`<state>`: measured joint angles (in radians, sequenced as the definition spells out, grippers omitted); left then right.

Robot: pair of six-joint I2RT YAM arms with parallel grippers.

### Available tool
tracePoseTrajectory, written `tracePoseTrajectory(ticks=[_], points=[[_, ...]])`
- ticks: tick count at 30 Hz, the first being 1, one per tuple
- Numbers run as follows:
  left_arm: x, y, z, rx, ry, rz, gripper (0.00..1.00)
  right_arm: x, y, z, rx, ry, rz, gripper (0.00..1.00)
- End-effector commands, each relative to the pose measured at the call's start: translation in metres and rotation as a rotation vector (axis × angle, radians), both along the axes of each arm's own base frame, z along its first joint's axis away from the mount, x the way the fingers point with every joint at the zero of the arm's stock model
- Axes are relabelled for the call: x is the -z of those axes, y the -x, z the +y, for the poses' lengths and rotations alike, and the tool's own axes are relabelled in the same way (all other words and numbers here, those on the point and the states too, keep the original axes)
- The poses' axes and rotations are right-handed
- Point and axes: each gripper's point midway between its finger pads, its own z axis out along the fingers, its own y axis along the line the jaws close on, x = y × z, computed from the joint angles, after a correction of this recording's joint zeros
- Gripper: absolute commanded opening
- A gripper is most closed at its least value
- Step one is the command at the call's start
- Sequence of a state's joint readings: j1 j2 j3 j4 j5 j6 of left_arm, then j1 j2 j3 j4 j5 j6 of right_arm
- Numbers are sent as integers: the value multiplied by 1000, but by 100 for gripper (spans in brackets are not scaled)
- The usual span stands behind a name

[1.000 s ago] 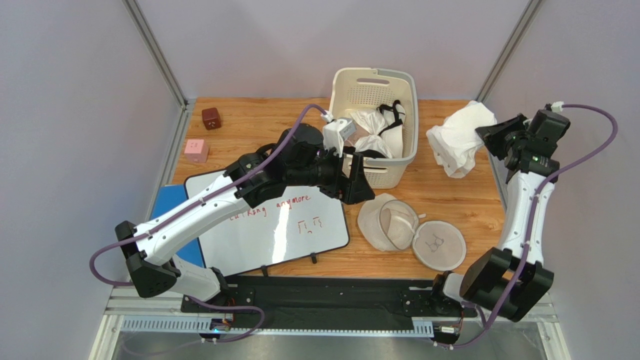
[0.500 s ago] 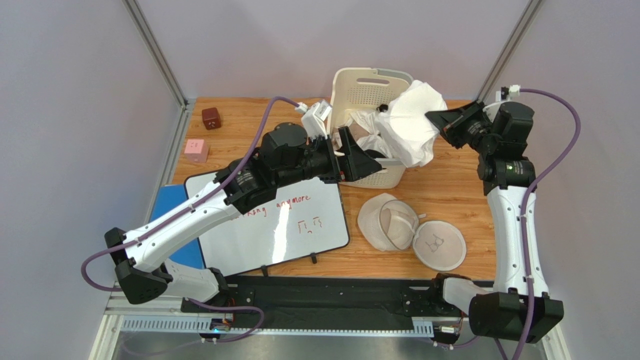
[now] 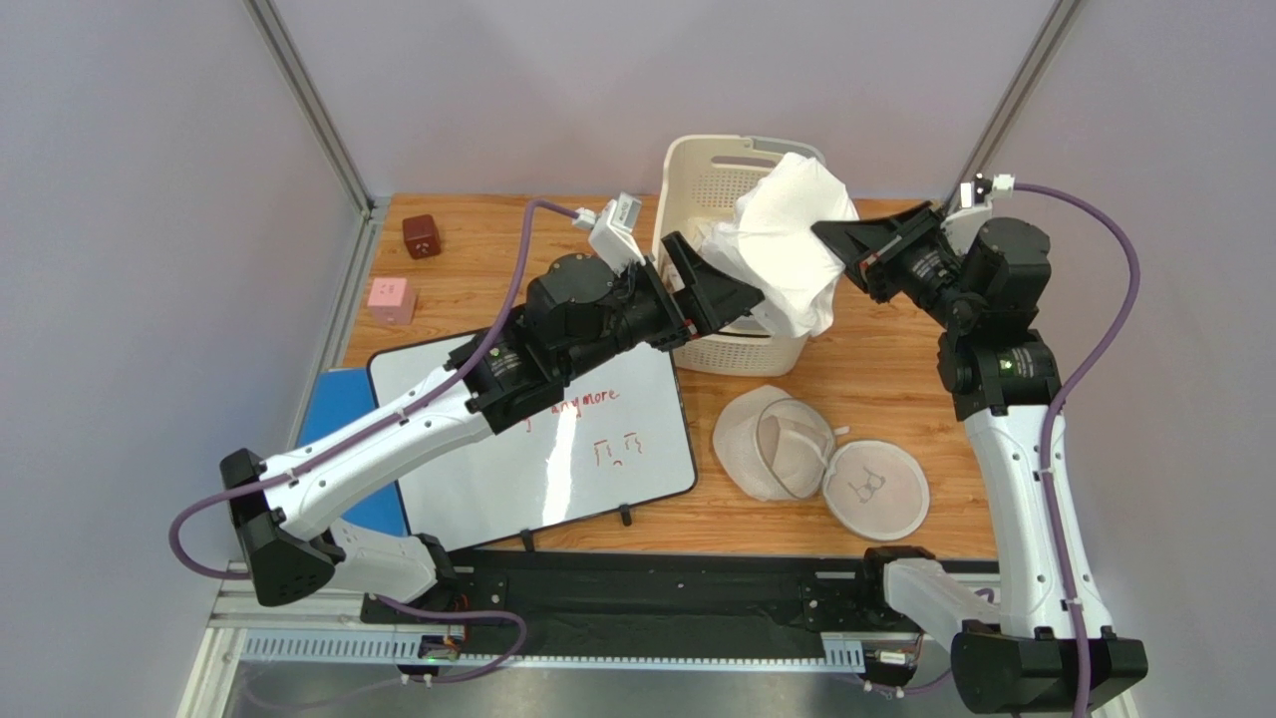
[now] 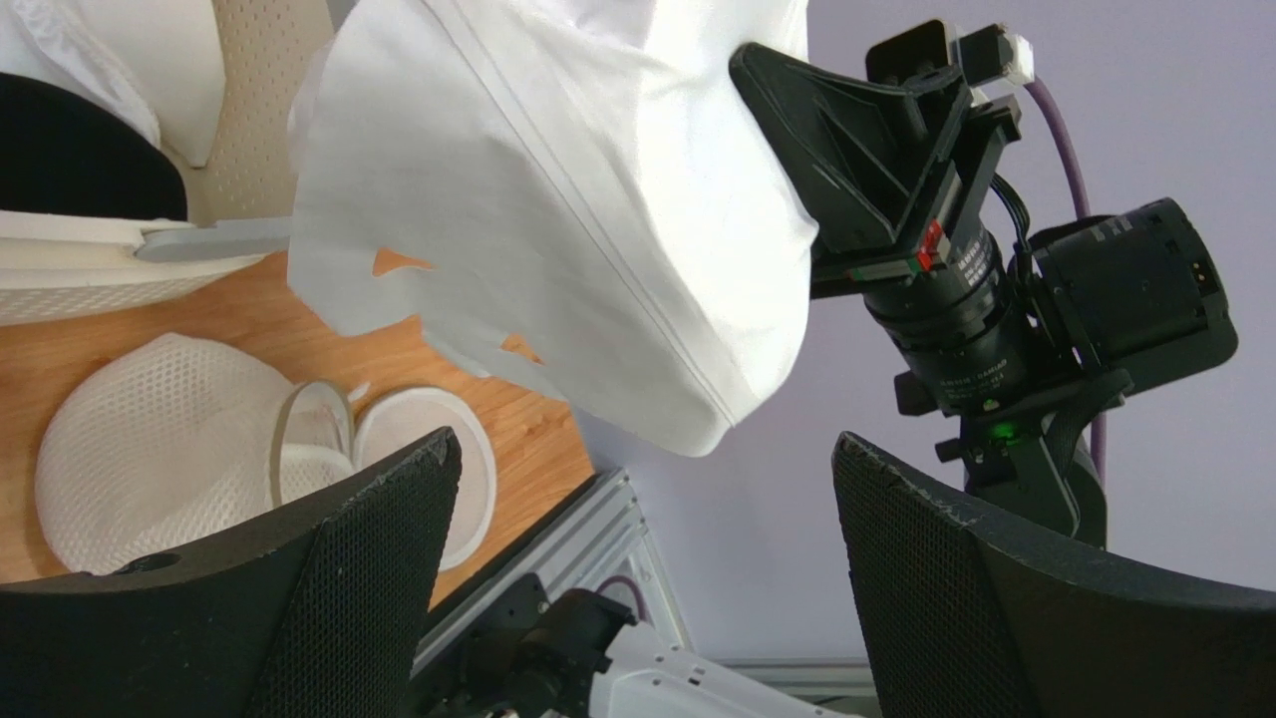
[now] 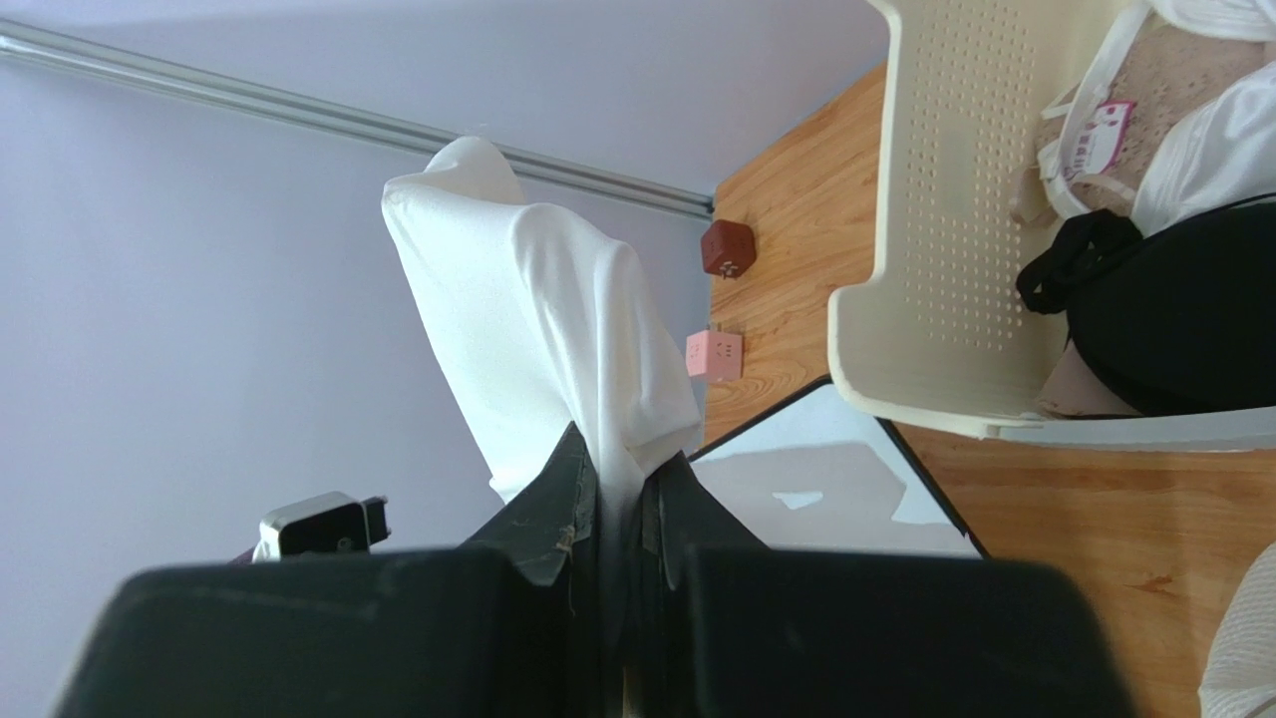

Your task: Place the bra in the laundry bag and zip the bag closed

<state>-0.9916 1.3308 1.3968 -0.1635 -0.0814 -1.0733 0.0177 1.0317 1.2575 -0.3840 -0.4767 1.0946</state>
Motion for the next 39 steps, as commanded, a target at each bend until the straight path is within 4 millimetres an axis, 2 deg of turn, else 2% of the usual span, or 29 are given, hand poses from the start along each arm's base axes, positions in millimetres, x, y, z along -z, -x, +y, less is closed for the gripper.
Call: tracePoseTrajectory(ticks=[1,5,11,20,21,24,27,28,30,31,33,34,35,36,37,38,39], points=[[-16,-9,-5,-30,95,0,98,-19,15,16,-77,-49,-50,0],[-19,-9,-11,-8,90,-11,97,-15,19,19,-84,-38,-48,0],[-7,-6,-19,30,72,8,97,-7,28,27,-153,-19,-40,0],[4,-5,-14,31,9,-12,94,11,62,48,-296,-52,1,0],[-3,-4,-14,36,42,-26,93,12,65,53,-322,-61,8,0],[1,0,-14,52,68,-14,89,13,75,61,-369,-85,20,0],[3,4,-14,67,67,-12,81,16,86,67,-395,-86,28,0],[5,4,-13,67,64,-15,72,18,91,71,-416,-92,34,0],[1,6,-10,68,72,-29,64,25,97,76,-435,-87,51,0],[2,7,-9,68,64,-38,54,28,102,80,-453,-76,57,0],[-1,9,-4,70,56,-59,43,40,105,80,-461,-39,75,5],[0,13,-3,84,49,-60,31,45,107,80,-468,-18,80,8],[-1,14,2,80,37,-73,26,49,106,78,-459,7,84,18],[4,15,5,80,12,-66,20,61,109,75,-461,66,98,23],[7,16,6,81,-1,-66,10,63,111,73,-456,90,99,30],[9,14,14,53,-25,-76,6,73,112,69,-441,118,134,58],[12,14,17,45,-43,-85,1,76,115,68,-441,136,135,69]])
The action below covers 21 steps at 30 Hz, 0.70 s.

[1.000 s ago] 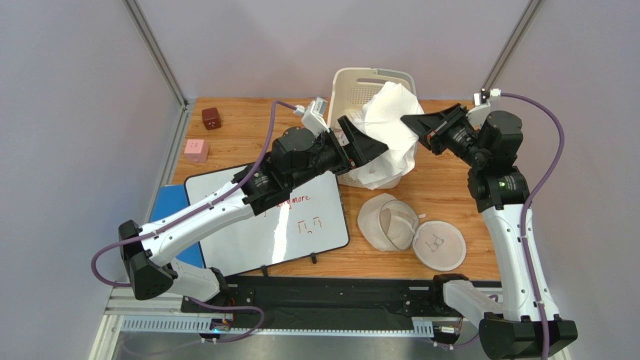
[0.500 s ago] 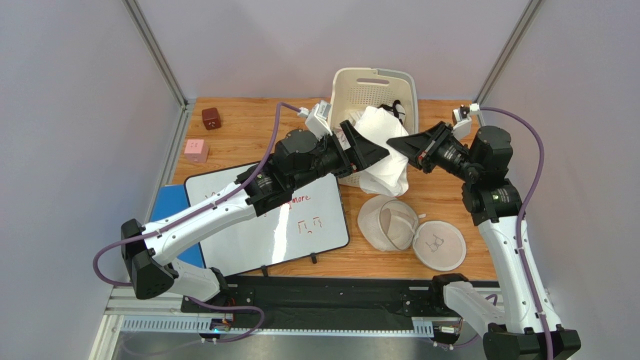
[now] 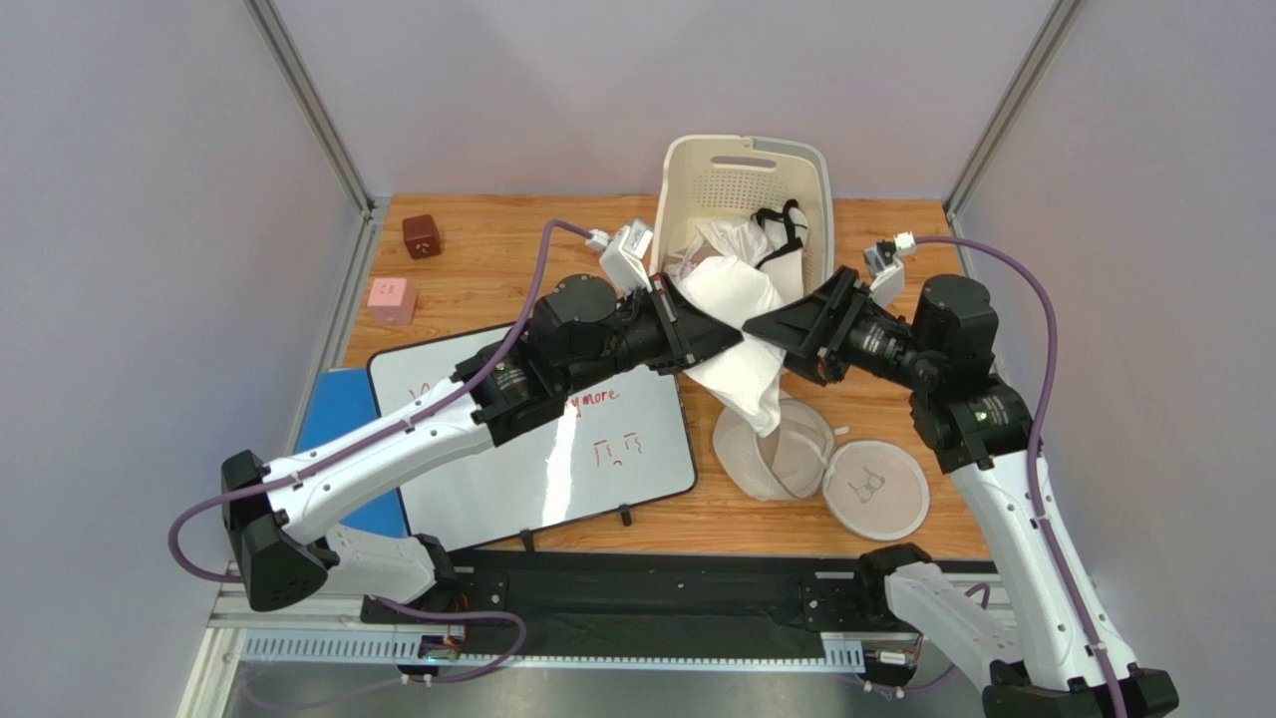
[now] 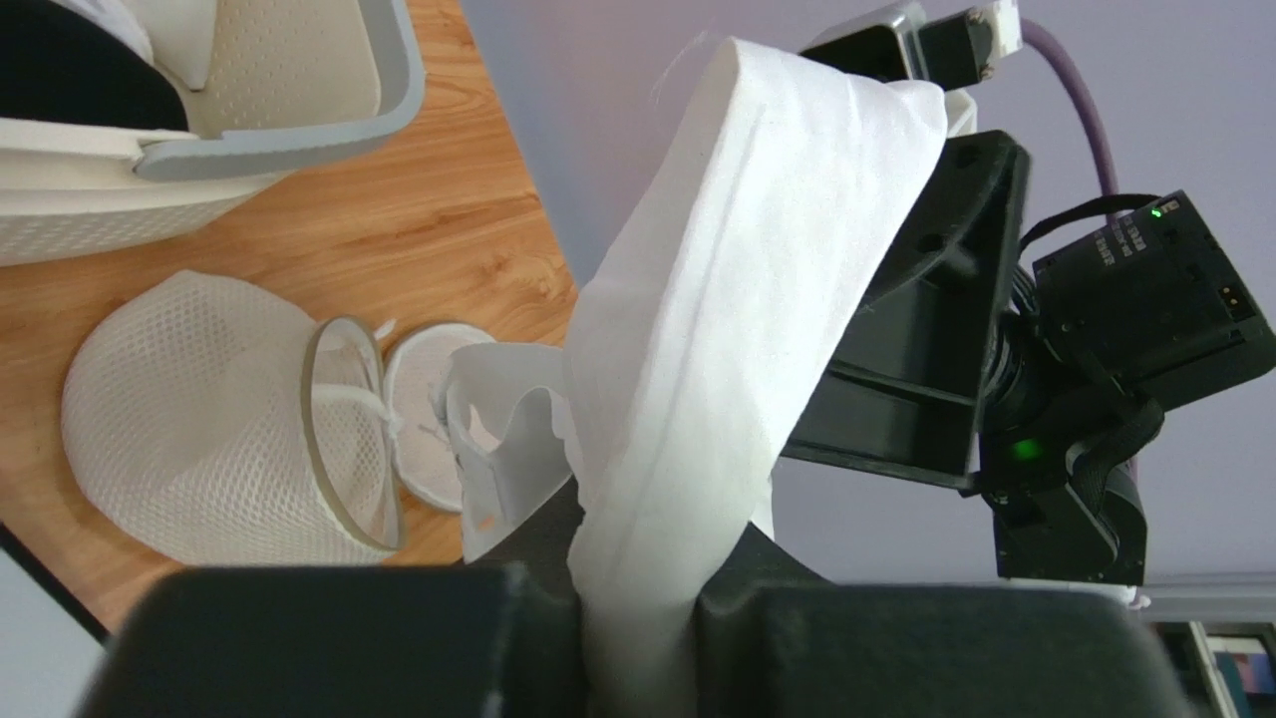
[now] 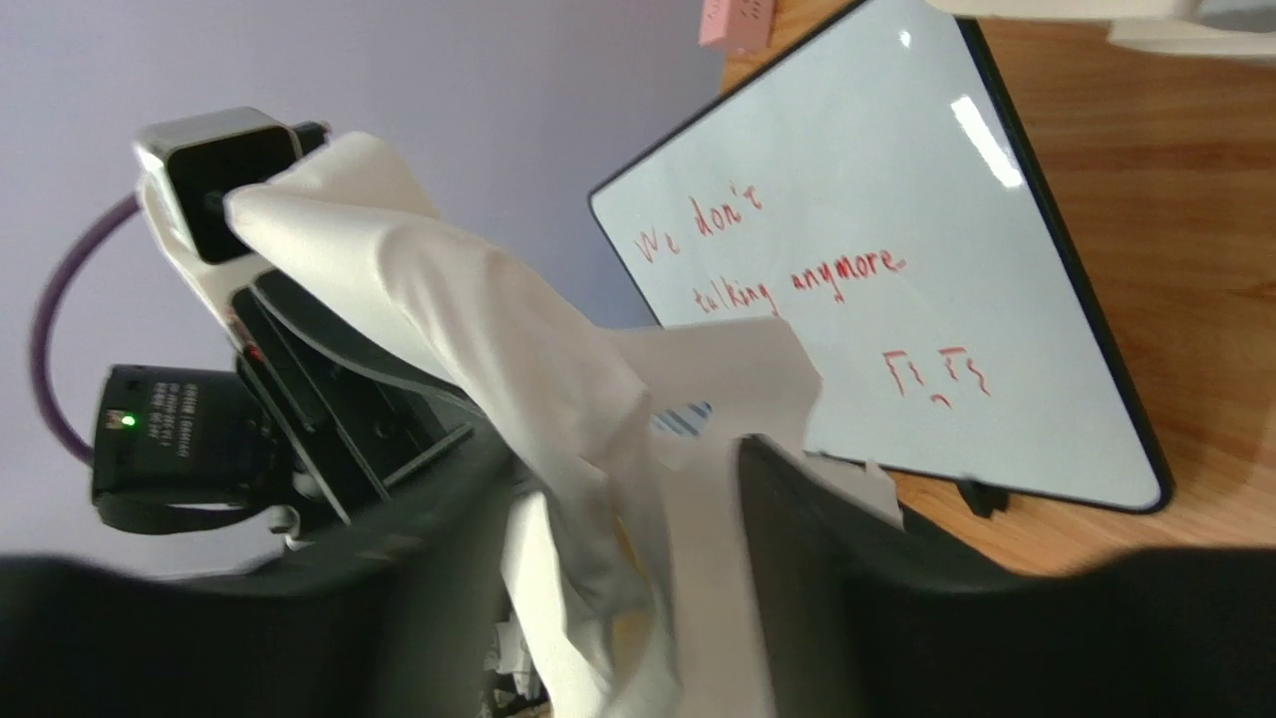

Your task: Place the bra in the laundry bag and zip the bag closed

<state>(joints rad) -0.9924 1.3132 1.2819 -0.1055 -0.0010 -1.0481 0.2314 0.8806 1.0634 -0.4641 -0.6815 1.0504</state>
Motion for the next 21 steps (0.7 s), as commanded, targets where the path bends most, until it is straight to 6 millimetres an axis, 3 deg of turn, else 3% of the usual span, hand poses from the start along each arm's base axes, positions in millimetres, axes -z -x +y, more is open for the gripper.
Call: tracePoseTrajectory(ticks=[1,2,5,9,10,11,12,13,20,21], points=[[-18,-2,26,-56,-19,-100,0,24,20,-9,-28,147,-3,76],[-18,-1,32,-63,-39,-127,0,29,24,-10,-34,159,5,87],[-15,-3,45,-95,-89,-160,0,34,38,-12,-90,210,-42,98],[-26,-11,71,-207,-108,-237,0,37,54,-10,-164,222,-116,100],[-15,-12,73,-229,-108,-239,0,33,61,-7,-183,189,-138,100],[-35,-12,81,-275,-20,-274,0,28,61,1,-200,108,-137,100],[-24,-19,88,-338,-7,-245,0,24,62,6,-210,67,-156,100],[-30,-21,91,-367,32,-249,0,16,73,14,-241,21,-182,100],[-59,-31,93,-435,131,-280,0,4,71,62,-280,-69,-212,100],[-52,-31,92,-428,130,-288,0,5,72,69,-282,-100,-174,100]])
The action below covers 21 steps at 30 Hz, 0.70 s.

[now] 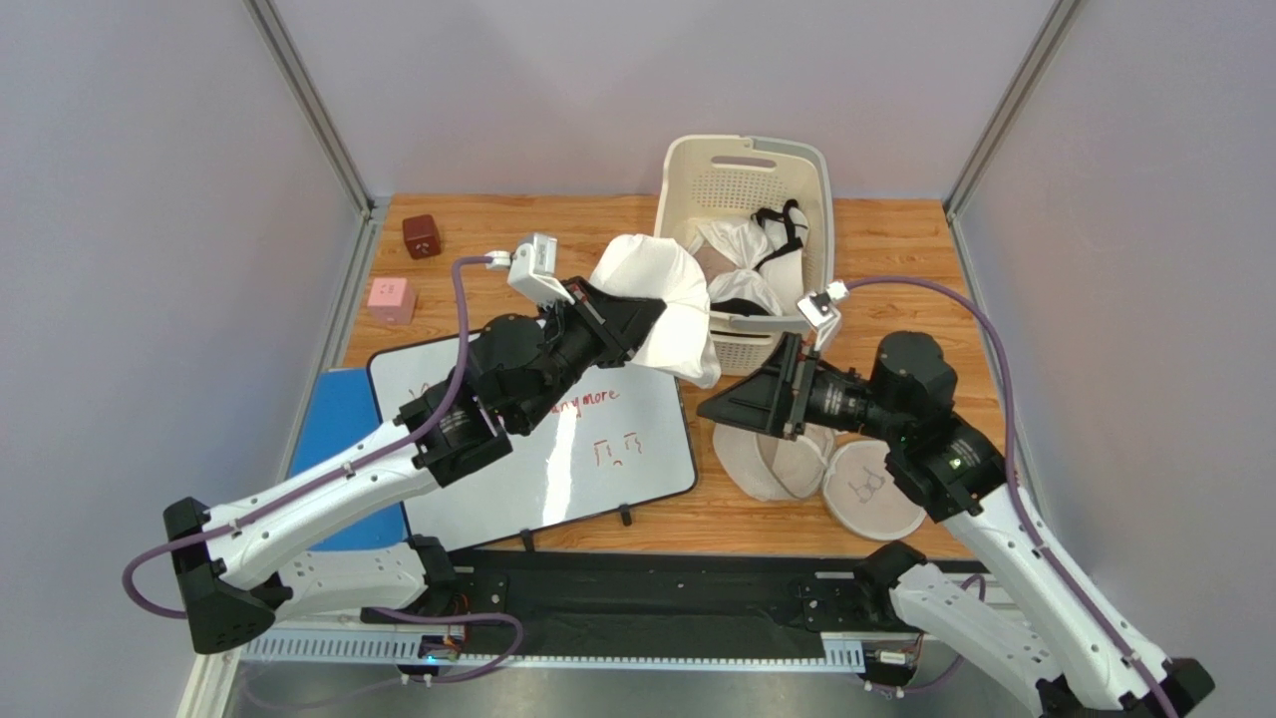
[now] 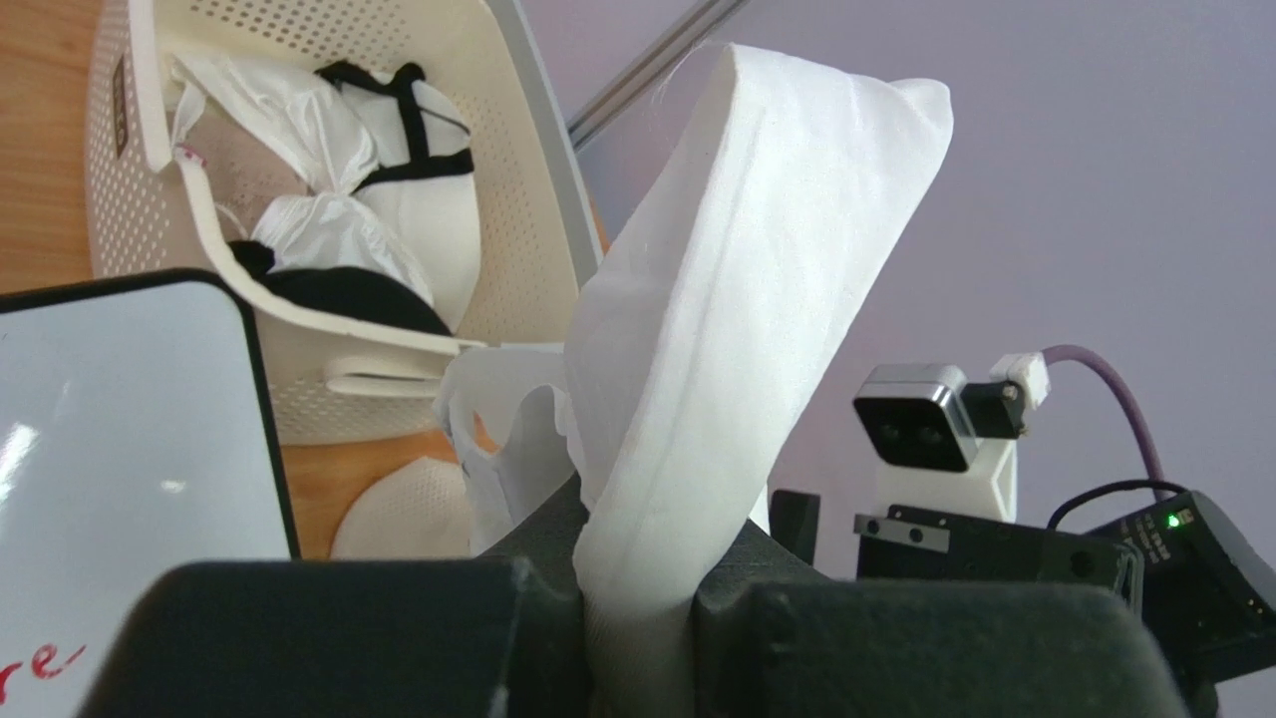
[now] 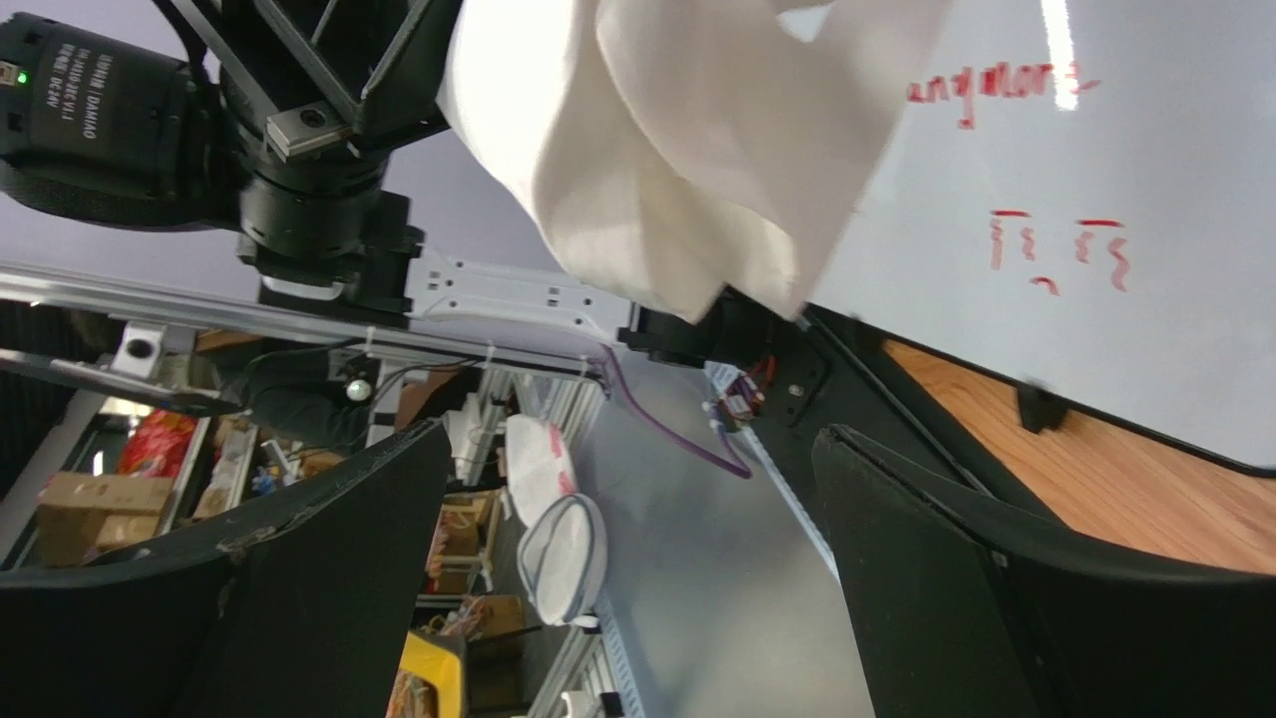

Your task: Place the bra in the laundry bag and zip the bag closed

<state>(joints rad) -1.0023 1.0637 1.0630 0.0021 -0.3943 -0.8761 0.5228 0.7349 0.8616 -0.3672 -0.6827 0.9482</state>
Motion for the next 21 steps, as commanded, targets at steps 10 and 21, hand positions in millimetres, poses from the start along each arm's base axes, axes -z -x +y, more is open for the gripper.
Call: tracePoseTrajectory(ticks=[10,21], points=[[-56,8,26,-50,236,-166,0,-65,-35,42,144,-195,-88,97],[-53,24,27,25,258,-193,0,-85,-47,57,146,-312,-22,89]])
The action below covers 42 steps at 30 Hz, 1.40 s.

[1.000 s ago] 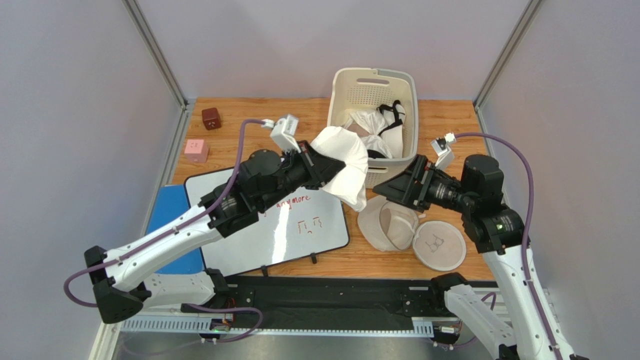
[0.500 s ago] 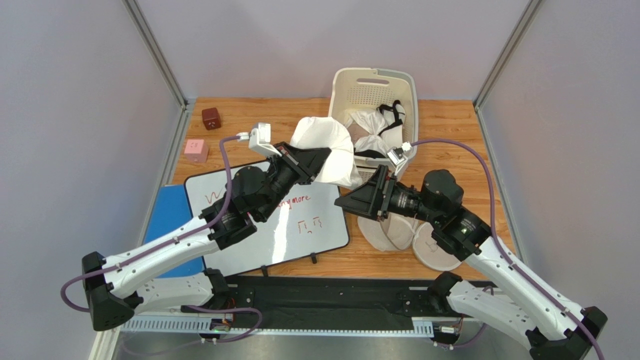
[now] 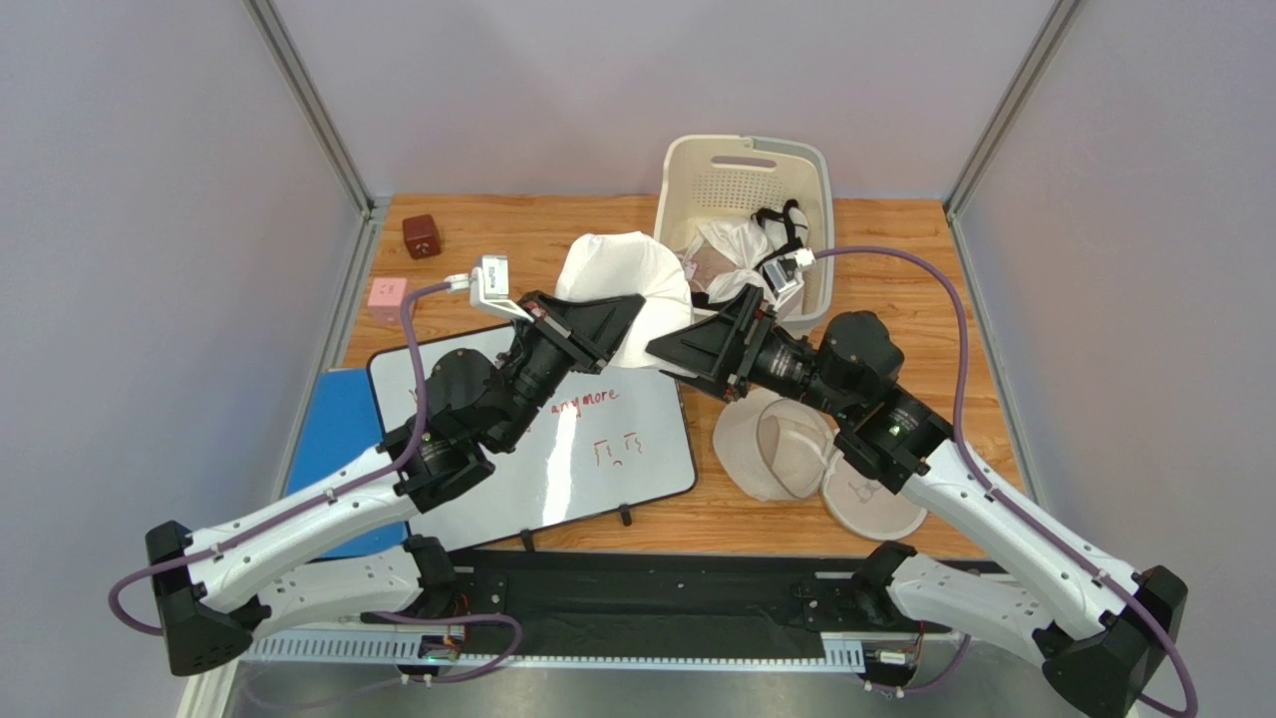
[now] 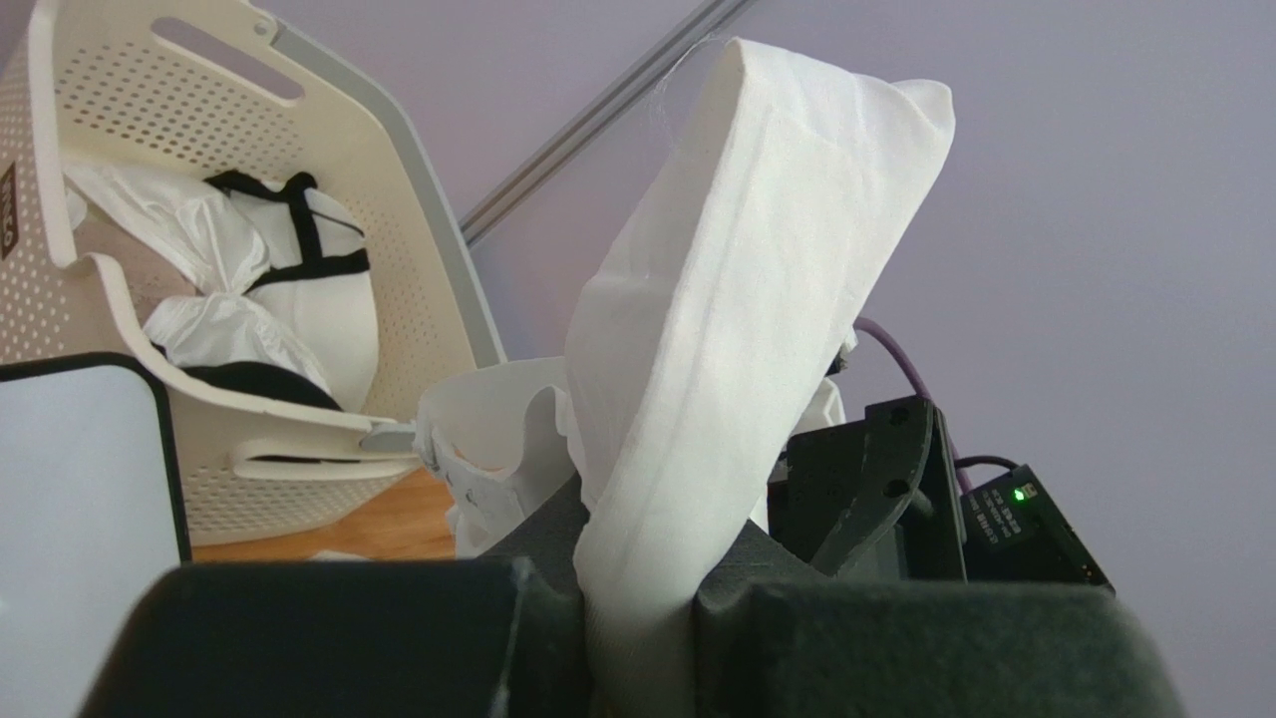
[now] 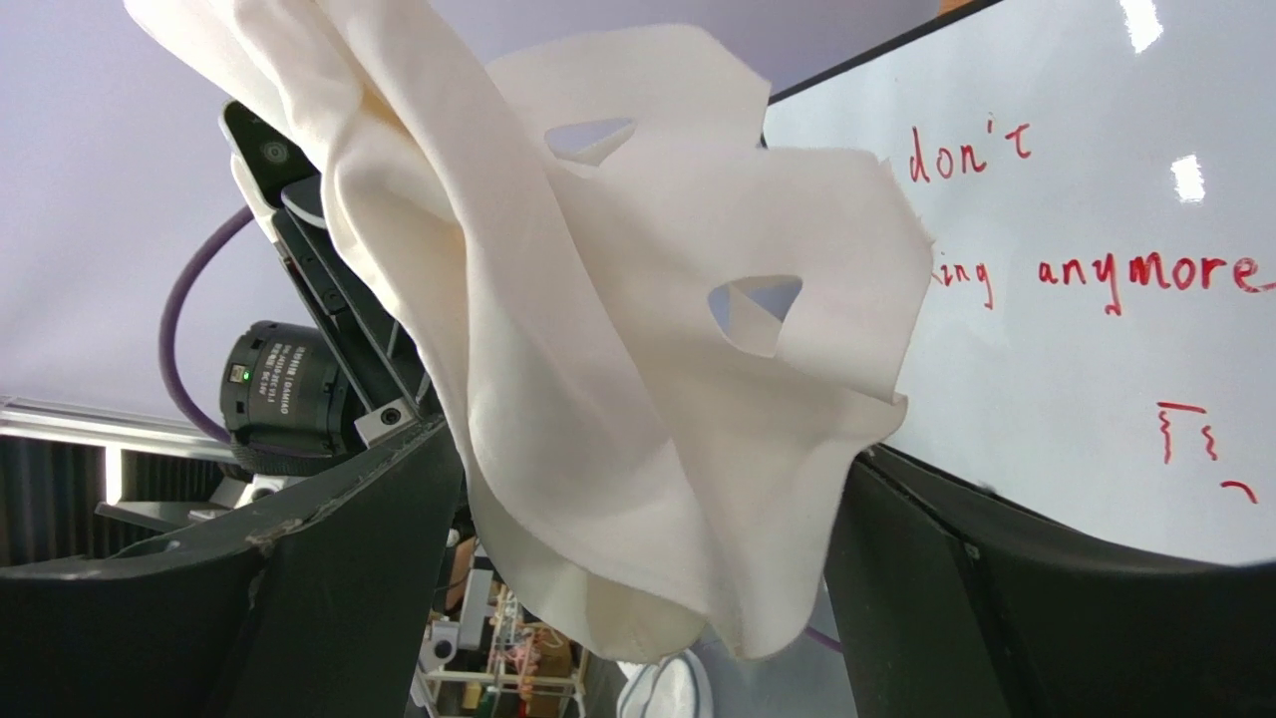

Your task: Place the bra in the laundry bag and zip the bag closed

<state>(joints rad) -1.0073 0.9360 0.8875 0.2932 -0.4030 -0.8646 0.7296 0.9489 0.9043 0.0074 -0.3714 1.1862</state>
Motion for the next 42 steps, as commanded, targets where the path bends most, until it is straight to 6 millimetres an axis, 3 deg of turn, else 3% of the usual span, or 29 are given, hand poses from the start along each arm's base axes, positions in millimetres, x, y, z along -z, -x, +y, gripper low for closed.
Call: tracePoseTrajectory(ticks=[1,8,14,24,26,31,34,36,40,42], points=[[-21,10,3,35,54,-60,0,-43,-2,-4,38,-117,-65,89],[-11,13,-9,86,51,-32,0,-53,-9,-2,59,-149,-44,82],[1,17,-14,120,16,-4,0,-52,-14,-3,85,-140,-56,69],[16,21,-11,131,-56,15,0,-35,-16,-4,96,-75,-100,58],[18,23,-11,140,-61,24,0,-36,-16,-5,101,-65,-127,46],[20,28,-11,162,-69,36,0,-30,-18,-7,117,-48,-138,38],[22,29,-9,164,-65,55,0,-30,-16,-6,104,-49,-142,21],[22,30,-8,166,-57,63,0,-32,-14,-7,99,-62,-147,17],[23,30,-9,170,-49,74,0,-34,-10,-9,92,-68,-158,0],[24,31,-8,169,-60,80,15,-31,-9,-10,92,-59,-158,0]])
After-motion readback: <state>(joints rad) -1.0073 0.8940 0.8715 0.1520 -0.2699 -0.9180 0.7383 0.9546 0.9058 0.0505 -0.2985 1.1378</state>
